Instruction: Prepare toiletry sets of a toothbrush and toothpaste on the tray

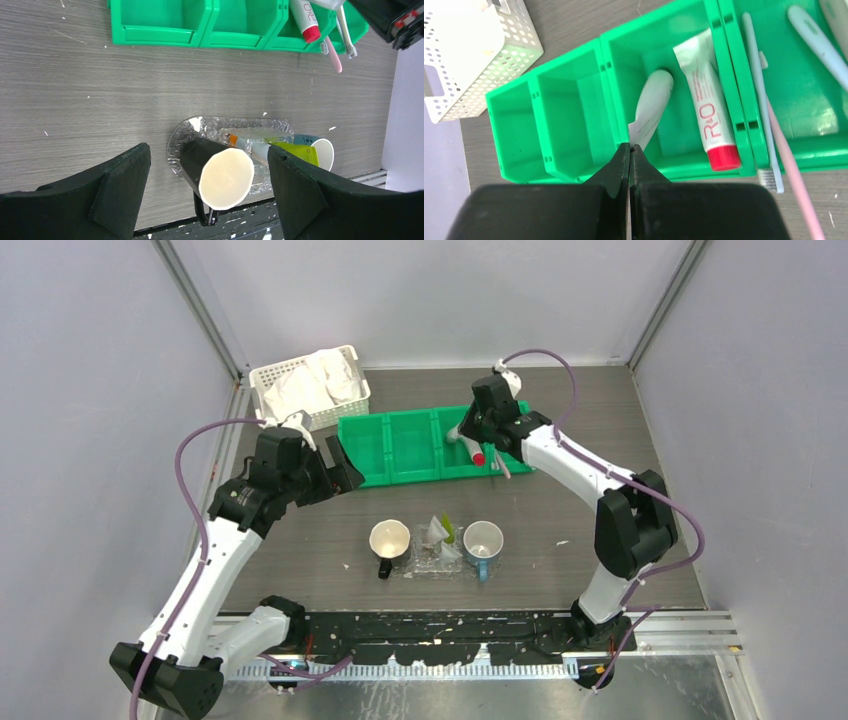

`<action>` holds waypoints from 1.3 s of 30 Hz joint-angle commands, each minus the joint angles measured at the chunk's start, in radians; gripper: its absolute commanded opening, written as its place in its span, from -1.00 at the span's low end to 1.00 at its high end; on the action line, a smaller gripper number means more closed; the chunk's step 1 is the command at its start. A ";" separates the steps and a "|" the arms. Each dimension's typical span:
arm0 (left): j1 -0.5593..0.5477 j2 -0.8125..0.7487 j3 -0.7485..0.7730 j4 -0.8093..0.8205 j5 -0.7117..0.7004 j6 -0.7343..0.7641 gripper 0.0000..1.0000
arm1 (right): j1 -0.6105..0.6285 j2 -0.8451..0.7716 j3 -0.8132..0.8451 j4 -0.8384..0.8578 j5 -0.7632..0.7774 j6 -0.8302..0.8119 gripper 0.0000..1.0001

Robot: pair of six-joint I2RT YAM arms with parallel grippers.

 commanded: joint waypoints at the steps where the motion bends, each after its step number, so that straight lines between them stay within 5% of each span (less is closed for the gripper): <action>1: 0.008 -0.017 -0.006 0.034 0.017 0.011 0.75 | -0.020 0.055 0.114 -0.071 -0.012 -0.081 -0.98; 14: 0.034 -0.032 -0.001 0.021 0.028 0.026 0.75 | -0.031 0.154 0.241 -0.154 -0.039 -0.112 -0.98; 39: 0.100 -0.013 0.001 0.018 0.063 0.061 0.75 | -0.031 0.288 0.422 -0.159 -0.034 -0.107 -0.63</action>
